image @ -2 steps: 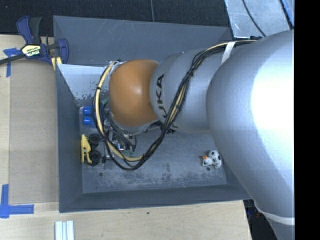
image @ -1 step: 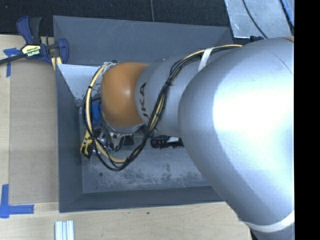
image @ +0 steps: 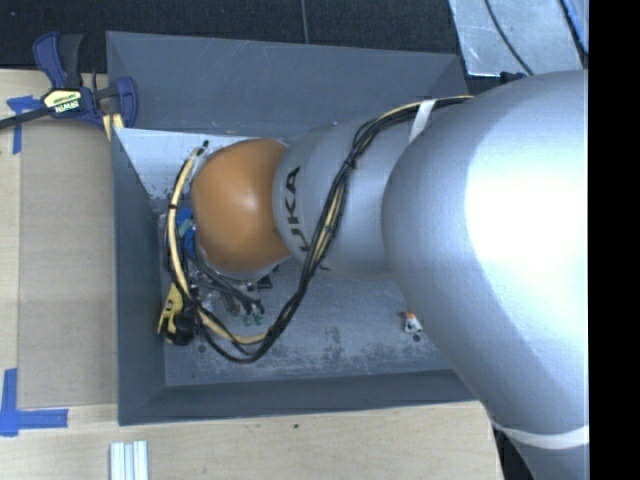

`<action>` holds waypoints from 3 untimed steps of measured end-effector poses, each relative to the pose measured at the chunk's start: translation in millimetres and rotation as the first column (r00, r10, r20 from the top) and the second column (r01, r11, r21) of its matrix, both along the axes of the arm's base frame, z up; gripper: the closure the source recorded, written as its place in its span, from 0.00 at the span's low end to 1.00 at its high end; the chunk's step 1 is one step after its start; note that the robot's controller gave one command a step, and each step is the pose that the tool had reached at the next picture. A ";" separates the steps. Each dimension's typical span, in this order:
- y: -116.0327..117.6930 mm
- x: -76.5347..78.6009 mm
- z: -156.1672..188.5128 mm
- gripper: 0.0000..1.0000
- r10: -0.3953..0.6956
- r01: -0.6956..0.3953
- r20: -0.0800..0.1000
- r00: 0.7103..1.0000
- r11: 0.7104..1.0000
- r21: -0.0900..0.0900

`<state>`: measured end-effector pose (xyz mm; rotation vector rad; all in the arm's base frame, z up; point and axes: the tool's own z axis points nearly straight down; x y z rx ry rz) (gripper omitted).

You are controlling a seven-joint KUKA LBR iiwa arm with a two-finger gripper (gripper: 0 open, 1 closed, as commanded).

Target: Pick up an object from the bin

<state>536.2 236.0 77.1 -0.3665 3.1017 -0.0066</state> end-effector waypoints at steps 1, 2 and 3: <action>3.1 -3.1 -0.9 1.00 0.097 -0.097 0.001 0.995 0.995 0.000; 3.0 -5.3 8.4 1.00 0.093 -0.093 -0.002 0.996 0.996 0.001; 3.0 -7.1 41.6 1.00 0.095 -0.095 -0.008 0.995 0.995 -0.001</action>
Offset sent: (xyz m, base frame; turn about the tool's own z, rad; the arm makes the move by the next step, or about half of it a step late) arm -0.0026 0.0025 0.0276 -0.0894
